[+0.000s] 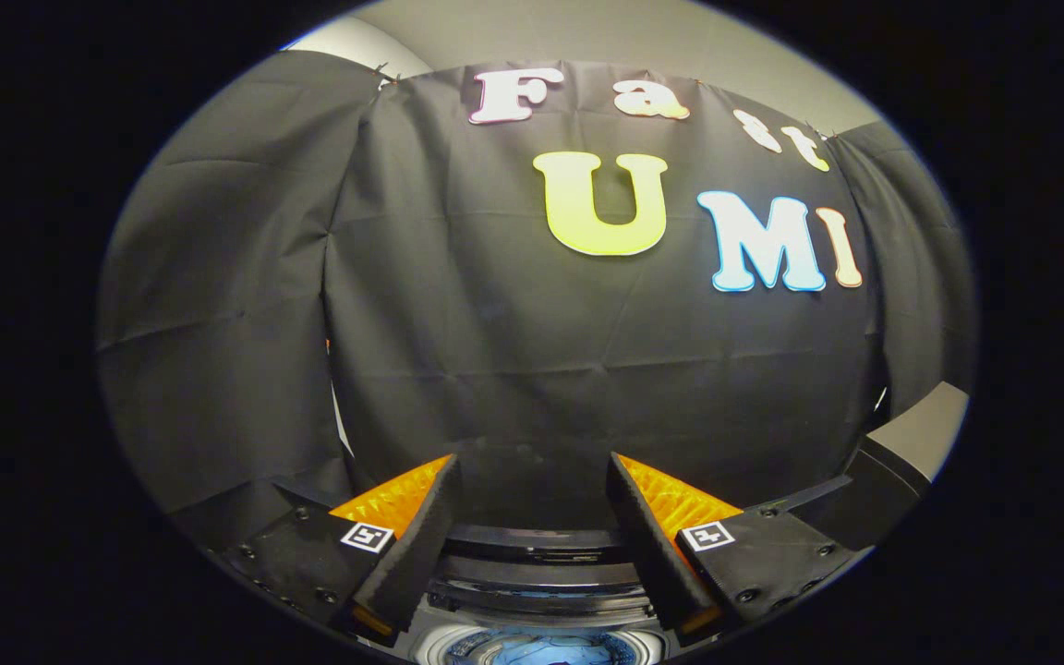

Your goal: Put the clothes into the washing machine and then close the washing machine lid.

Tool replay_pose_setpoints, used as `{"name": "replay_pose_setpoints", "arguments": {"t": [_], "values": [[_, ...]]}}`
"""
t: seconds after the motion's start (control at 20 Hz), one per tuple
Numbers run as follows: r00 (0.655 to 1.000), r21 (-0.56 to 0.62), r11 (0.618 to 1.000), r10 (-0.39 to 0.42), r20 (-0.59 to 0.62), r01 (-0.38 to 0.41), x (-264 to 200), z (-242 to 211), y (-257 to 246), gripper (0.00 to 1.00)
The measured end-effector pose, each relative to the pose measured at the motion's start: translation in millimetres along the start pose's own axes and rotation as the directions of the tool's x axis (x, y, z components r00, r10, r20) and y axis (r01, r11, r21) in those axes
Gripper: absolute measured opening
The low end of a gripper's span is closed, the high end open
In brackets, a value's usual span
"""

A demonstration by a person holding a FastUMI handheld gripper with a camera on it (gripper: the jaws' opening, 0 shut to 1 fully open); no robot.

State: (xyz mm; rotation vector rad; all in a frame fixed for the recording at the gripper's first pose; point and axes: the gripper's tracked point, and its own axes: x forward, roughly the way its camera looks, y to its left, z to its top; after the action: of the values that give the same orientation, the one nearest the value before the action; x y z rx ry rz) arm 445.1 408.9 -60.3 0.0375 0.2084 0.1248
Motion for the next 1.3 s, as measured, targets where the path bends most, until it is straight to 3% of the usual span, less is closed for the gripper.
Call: {"name": "replay_pose_setpoints", "arguments": {"t": [0.95, 1.3], "values": [[0.999, -0.006, 0.999, 0.043, 0.005, -0.043, -74, -39, 12, 0.97], [0.997, -0.010, 0.998, 0.058, -0.049, -0.058, -115, -78, 9, 0.98]]}}
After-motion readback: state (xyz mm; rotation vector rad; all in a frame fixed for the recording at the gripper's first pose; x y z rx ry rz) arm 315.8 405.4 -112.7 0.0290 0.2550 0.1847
